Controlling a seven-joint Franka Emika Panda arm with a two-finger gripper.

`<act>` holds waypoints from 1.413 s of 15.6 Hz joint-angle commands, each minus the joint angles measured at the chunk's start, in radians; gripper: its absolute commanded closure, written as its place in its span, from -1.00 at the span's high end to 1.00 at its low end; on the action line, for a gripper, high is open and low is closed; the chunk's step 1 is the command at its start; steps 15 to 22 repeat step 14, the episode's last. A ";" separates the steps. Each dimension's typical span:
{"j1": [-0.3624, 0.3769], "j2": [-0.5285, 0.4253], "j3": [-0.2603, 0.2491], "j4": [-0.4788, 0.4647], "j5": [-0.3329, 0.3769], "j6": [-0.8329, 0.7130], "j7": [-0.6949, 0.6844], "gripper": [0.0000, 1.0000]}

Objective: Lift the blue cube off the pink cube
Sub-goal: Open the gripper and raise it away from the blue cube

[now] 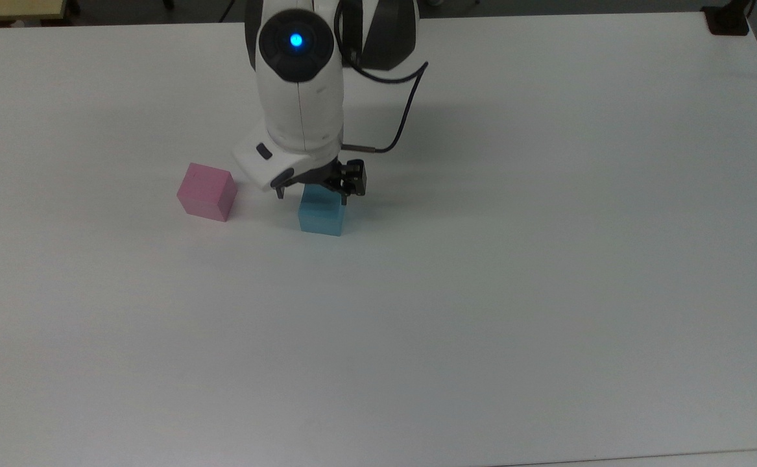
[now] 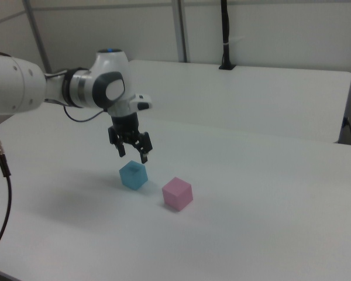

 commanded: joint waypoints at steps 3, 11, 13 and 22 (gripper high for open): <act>0.020 -0.252 -0.024 -0.024 0.001 -0.265 0.015 1.00; 0.058 -0.387 -0.093 -0.034 0.001 -0.364 0.006 1.00; 0.060 -0.390 -0.100 -0.032 0.000 -0.361 0.004 1.00; 0.058 -0.390 -0.100 -0.030 0.000 -0.358 0.004 1.00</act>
